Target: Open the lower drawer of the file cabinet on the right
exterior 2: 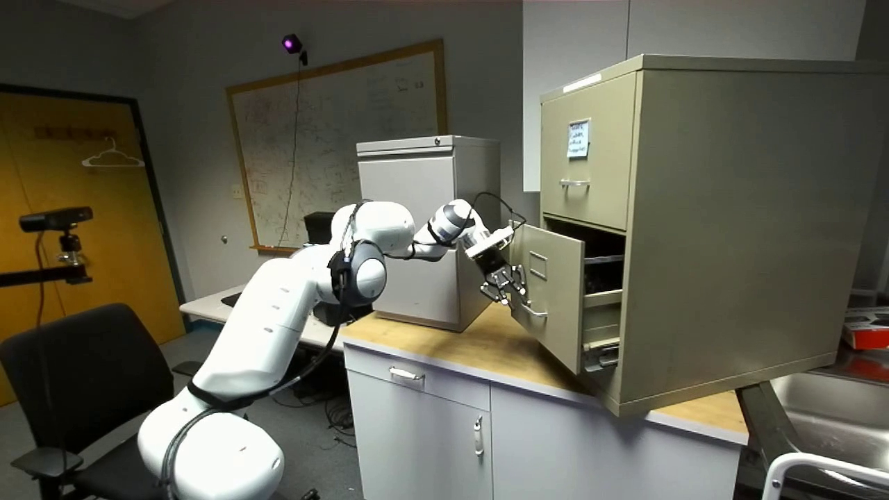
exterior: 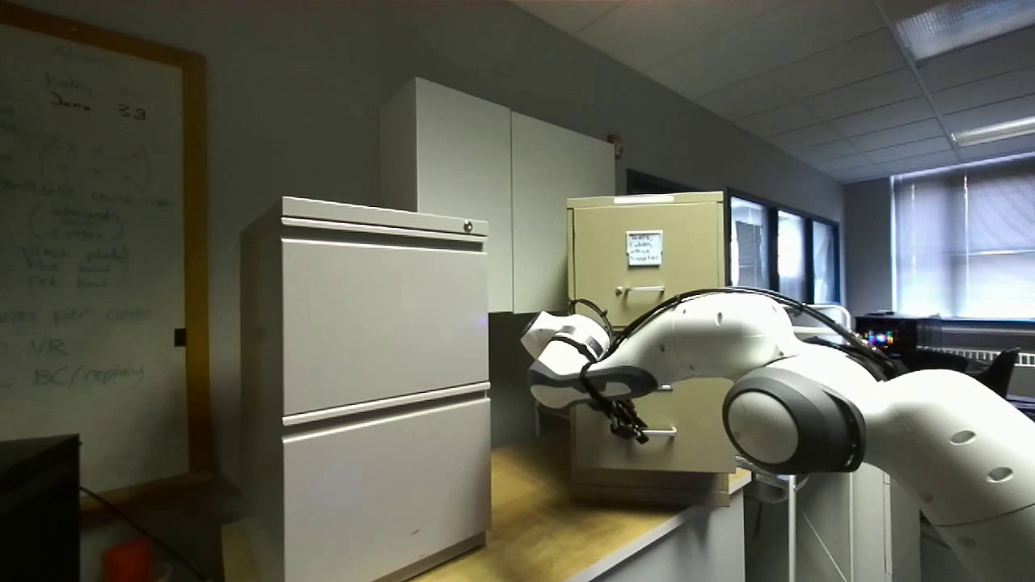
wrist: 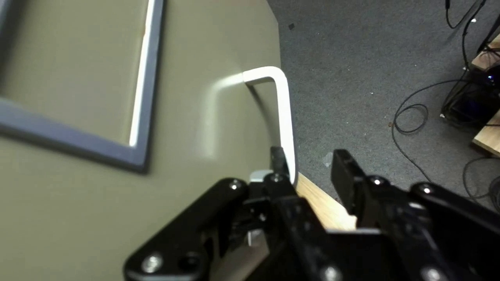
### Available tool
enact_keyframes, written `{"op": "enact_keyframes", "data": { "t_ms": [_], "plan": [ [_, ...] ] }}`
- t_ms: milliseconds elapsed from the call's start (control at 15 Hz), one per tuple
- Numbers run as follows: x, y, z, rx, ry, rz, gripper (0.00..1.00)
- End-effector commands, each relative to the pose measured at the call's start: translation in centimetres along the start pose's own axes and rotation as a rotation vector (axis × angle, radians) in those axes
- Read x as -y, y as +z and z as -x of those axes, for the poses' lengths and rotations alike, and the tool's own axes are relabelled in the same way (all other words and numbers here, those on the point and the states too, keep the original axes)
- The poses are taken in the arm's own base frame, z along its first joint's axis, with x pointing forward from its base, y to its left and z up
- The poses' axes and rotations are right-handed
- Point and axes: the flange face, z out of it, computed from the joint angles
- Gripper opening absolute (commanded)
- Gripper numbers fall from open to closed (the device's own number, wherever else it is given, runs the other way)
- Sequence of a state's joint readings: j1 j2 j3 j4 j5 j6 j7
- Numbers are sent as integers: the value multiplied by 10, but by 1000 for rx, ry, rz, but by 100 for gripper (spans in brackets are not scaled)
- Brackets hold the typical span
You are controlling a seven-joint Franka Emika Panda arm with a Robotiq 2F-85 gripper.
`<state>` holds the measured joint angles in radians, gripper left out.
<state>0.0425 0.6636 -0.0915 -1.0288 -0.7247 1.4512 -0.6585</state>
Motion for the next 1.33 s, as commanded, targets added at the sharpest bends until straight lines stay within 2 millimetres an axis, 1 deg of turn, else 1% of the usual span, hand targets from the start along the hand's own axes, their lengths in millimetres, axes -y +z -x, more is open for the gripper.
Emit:
{"op": "enact_keyframes", "data": {
  "t_ms": [0,67,467,733,800,867,1000,1200,1267],
  "plan": [
    [62,-14,-32,-33,-114,-86,9],
    [64,-14,-29,-28,-121,-76,6],
    [86,-26,-7,-10,-165,-64,6],
    [108,-34,4,-7,-213,-65,6],
    [117,-40,7,-9,-235,-70,2],
    [137,-46,5,-24,-274,-111,0],
    [187,-61,-2,-34,-361,-181,0],
    [275,-76,-10,-12,-519,-311,0],
    [301,-83,-8,1,-571,-362,0]
  ]
}}
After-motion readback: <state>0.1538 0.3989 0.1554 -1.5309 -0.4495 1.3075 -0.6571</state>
